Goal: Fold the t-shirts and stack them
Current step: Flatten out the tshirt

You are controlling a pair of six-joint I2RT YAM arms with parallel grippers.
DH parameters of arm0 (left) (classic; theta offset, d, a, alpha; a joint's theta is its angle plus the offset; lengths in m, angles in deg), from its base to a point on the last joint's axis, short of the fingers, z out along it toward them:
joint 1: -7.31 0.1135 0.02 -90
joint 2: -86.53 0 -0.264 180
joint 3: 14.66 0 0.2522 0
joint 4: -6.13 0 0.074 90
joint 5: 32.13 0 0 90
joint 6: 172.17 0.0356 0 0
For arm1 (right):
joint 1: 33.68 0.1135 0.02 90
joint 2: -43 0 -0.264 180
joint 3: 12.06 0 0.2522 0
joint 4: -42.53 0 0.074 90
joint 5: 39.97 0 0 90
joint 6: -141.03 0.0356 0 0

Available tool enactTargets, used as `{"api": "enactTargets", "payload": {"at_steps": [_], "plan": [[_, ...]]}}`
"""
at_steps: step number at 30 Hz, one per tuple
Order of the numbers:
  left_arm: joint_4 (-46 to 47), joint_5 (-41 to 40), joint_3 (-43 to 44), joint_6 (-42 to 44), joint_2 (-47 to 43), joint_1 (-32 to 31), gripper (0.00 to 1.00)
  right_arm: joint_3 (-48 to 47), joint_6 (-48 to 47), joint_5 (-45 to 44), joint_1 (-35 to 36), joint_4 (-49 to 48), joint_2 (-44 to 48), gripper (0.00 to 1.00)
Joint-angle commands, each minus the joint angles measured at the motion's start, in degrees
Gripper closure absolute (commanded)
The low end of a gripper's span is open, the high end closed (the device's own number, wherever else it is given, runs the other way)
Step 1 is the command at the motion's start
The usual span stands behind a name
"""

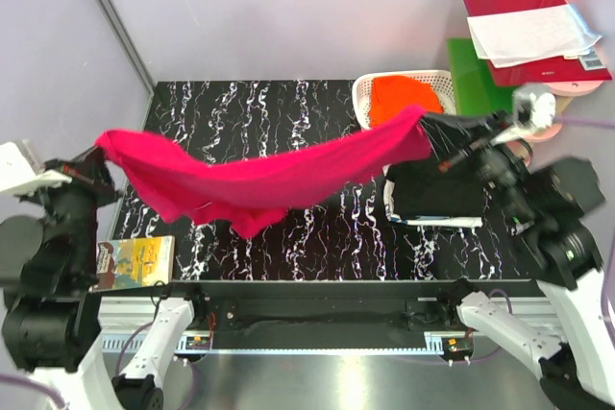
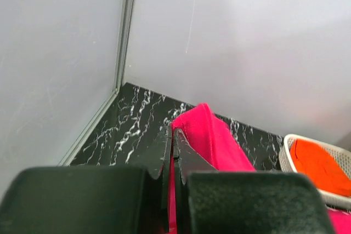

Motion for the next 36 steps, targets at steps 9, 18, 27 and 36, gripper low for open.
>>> {"api": "enactTargets", "payload": {"at_steps": [9,18,27,36], "plan": [[-5.8,-1.0,36.3,3.0,17.5,0.2,1.0,-7.7,-2.0,-2.4,0.3,1.7,-2.9,1.0],[-6.0,0.5,49.2,4.0,46.0,0.2,1.0,-10.5,-6.1,-12.3,0.1,-2.4,-22.2,1.0],[-6.1,-3.5,43.4,2.3,72.0,1.8,1.0,-15.1,-3.5,-5.6,-3.7,-4.7,-55.7,1.0],[-4.9,-5.9,49.1,2.3,90.6,3.1,1.0,-42.5,-1.1,-0.8,-8.3,3.8,-88.0,1.0]]}}
